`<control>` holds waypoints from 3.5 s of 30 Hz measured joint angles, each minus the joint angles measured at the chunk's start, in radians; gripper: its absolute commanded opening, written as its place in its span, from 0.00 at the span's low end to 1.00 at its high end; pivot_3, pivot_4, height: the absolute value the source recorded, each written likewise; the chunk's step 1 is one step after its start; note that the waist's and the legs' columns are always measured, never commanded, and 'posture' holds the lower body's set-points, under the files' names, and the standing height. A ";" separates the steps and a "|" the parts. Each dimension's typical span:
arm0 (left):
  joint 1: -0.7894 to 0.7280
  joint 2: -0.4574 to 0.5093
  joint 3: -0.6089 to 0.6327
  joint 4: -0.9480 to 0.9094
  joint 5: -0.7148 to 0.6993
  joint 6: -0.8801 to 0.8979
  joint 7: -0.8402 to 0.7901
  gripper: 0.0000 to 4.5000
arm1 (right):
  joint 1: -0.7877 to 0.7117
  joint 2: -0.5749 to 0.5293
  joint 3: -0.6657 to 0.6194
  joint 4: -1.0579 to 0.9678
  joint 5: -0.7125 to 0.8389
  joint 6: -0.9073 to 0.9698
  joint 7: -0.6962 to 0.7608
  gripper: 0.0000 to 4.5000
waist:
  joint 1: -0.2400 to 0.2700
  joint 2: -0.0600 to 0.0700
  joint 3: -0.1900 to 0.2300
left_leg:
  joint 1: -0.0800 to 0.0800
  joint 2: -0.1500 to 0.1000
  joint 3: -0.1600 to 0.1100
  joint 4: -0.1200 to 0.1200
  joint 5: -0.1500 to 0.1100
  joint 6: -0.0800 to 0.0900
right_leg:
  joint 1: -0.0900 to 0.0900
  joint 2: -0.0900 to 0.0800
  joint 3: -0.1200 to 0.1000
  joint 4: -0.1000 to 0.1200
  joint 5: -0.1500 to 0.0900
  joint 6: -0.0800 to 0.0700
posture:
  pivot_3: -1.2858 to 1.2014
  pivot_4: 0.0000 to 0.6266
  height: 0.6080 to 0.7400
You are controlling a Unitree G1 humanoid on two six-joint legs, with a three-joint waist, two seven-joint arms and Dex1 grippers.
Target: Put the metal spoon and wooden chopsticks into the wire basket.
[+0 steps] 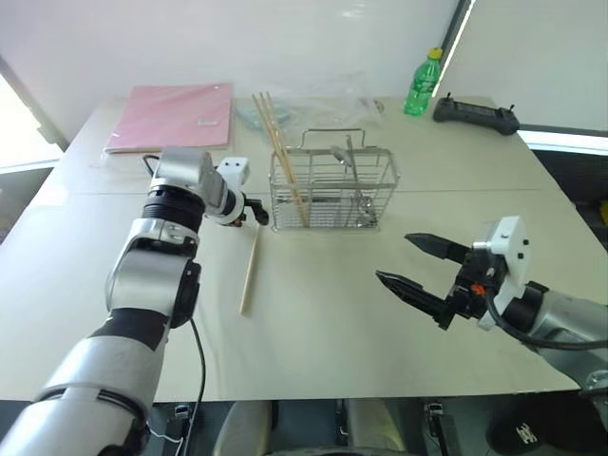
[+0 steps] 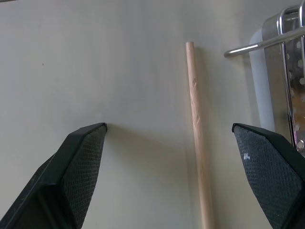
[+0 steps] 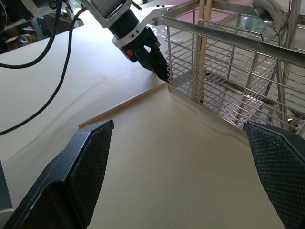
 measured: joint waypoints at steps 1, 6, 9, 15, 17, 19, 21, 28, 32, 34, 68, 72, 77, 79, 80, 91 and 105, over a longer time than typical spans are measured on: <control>-0.003 -0.003 0.000 0.009 0.004 -0.010 0.000 0.99 | 0.000 0.000 0.000 0.000 0.002 -0.001 -0.003 1.00 | 0.000 0.000 0.000 | 0.000 0.000 0.000 0.000 0.000 0.000 | 0.000 0.000 0.000 0.000 0.000 0.000 | 0.52 0.24 0.91; -0.021 -0.016 0.024 0.070 0.016 -0.054 0.000 0.99 | 0.001 0.000 -0.001 -0.002 0.010 -0.004 -0.012 1.00 | 0.000 0.002 -0.001 | 0.001 0.000 0.000 0.001 0.000 0.000 | 0.001 0.000 0.000 0.000 0.000 0.000 | 0.52 0.24 0.91; -0.028 -0.023 0.028 0.092 0.025 -0.071 0.000 0.99 | 0.001 0.000 -0.001 -0.004 0.010 -0.005 -0.016 1.00 | 0.000 0.003 -0.002 | 0.001 0.000 0.000 0.001 0.000 0.000 | 0.002 0.000 0.000 0.000 0.000 0.000 | 0.52 0.24 0.91; -0.037 -0.025 0.021 0.123 0.060 -0.093 -0.012 0.61 | 0.003 0.000 -0.002 -0.004 0.011 -0.006 -0.018 1.00 | 0.001 0.004 -0.002 | 0.001 0.000 0.000 0.001 0.000 0.000 | 0.002 0.000 0.000 0.000 0.000 0.000 | 0.52 0.24 0.91; -0.038 -0.027 0.023 0.124 0.059 -0.094 -0.031 0.37 | 0.002 0.000 -0.002 -0.004 0.011 -0.007 -0.018 1.00 | 0.002 0.004 -0.002 | 0.001 0.000 0.000 0.001 0.000 0.000 | 0.002 0.000 0.000 0.000 0.000 0.001 | 0.52 0.24 0.91; -0.039 -0.041 0.021 0.128 0.060 -0.095 -0.049 0.15 | -0.004 0.000 -0.002 -0.004 0.011 -0.009 -0.019 1.00 | 0.000 0.004 -0.002 | 0.000 0.000 0.000 0.001 0.000 0.000 | 0.002 0.000 0.000 -0.002 0.000 0.001 | 0.52 0.24 0.91; -0.041 -0.040 0.019 0.135 0.073 -0.097 -0.049 0.15 | -0.015 0.000 -0.002 -0.004 0.011 -0.014 -0.020 1.00 | -0.001 0.004 -0.002 | 0.000 0.000 0.000 0.001 0.000 0.000 | 0.002 0.000 0.000 -0.002 0.000 0.001 | 0.52 0.24 0.91; -0.042 -0.039 0.022 0.143 0.086 -0.111 -0.065 0.15 | -0.035 -0.003 -0.001 0.007 0.010 -0.018 -0.018 1.00 | -0.001 0.004 -0.002 | 0.001 0.000 0.000 0.000 0.000 0.000 | 0.002 0.000 -0.001 -0.002 0.000 0.001 | 0.52 0.24 0.91; -0.040 -0.039 0.029 0.141 0.086 -0.105 -0.062 0.15 | -0.055 -0.008 -0.002 0.018 0.015 -0.018 -0.010 1.00 | -0.001 0.004 -0.002 | 0.001 0.000 0.000 0.000 0.000 0.000 | 0.002 0.000 -0.001 -0.002 0.000 0.001 | 0.52 0.24 0.91; -0.035 -0.039 0.031 0.131 0.086 -0.099 -0.060 0.15 | -0.064 -0.013 -0.002 0.026 0.020 -0.017 -0.007 1.00 | -0.001 0.004 -0.002 | 0.001 0.000 0.000 0.000 0.000 0.000 | 0.002 0.000 -0.001 -0.002 0.000 0.001 | 0.52 0.24 0.91; 0.060 0.117 0.128 -0.049 0.085 -0.272 -0.023 0.03 | -0.146 -0.061 0.001 0.082 0.050 0.022 0.020 1.00 | -0.021 0.002 0.000 | -0.002 0.001 0.000 -0.004 0.000 0.000 | -0.004 0.000 0.000 -0.002 0.002 -0.003 | 0.52 0.24 0.91; 0.086 0.117 0.332 -0.250 -0.035 -0.462 0.008 0.03 | -0.120 -0.092 -0.014 0.086 0.065 0.037 0.059 1.00 | -0.002 0.001 0.000 | -0.003 0.001 0.000 -0.006 0.000 -0.001 | -0.003 -0.001 0.000 -0.007 0.003 -0.004 | 0.52 0.24 0.91; 0.073 0.128 0.480 -0.332 -0.142 -0.630 0.011 0.03 | -0.069 -0.119 -0.041 0.085 0.071 0.047 0.101 1.00 | 0.002 0.001 0.000 | -0.003 0.000 0.001 -0.006 0.000 -0.001 | 0.000 -0.001 0.000 -0.013 0.004 -0.002 | 0.52 0.24 0.91; 0.034 0.128 0.500 -0.339 -0.178 -0.678 -0.004 0.03 | -0.059 -0.124 -0.047 0.084 0.072 0.047 0.113 1.00 | 0.003 -0.001 0.001 | -0.004 0.000 0.000 -0.005 0.000 -0.001 | 0.001 -0.001 -0.001 -0.013 0.005 -0.001 | 0.52 0.24 0.91; 0.006 0.128 0.499 -0.352 -0.192 -0.700 -0.023 0.03 | -0.056 -0.124 -0.048 0.083 0.075 0.047 0.116 1.00 | 0.004 -0.001 0.001 | -0.004 0.000 0.000 -0.004 0.000 -0.001 | 0.001 -0.001 -0.001 -0.013 0.005 -0.001 | 0.52 0.24 0.91; -0.183 0.012 0.413 -0.431 -0.286 -0.819 -0.118 0.03 | -0.042 -0.124 -0.056 0.082 0.088 0.047 0.109 1.00 | 0.000 0.000 0.001 | -0.001 0.000 0.001 -0.004 0.000 -0.001 | 0.004 0.000 0.000 -0.013 0.004 0.001 | 0.52 0.24 0.91; 0.052 -0.069 0.262 -0.578 -0.291 -0.718 -0.119 0.03 | 0.001 -0.122 -0.094 0.061 0.107 0.046 0.056 1.00 | 0.001 0.001 0.001 | -0.002 0.000 0.001 -0.002 0.000 0.000 | 0.004 0.000 0.000 -0.013 0.005 -0.002 | 0.52 0.24 0.91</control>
